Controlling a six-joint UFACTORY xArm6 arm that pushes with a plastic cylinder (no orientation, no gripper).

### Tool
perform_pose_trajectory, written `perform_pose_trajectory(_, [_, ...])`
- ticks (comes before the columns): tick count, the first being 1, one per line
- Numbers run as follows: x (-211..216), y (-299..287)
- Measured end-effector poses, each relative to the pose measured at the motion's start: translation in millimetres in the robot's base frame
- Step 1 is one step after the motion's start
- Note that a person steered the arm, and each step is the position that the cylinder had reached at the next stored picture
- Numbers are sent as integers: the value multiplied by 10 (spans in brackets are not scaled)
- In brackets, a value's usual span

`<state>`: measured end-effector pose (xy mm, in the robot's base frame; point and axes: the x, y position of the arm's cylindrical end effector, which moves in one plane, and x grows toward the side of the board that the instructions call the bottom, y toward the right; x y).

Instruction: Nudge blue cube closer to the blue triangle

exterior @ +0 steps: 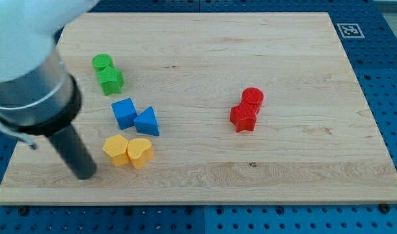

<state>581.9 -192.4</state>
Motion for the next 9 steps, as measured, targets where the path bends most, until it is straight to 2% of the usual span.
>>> perform_pose_trajectory(1, [-302,-486])
perform_pose_trajectory(2, [-827,-563])
perform_pose_trajectory(3, [-1017,-563])
perform_pose_trajectory(5, [-1156,-473])
perform_pose_trajectory(9, [-1151,384])
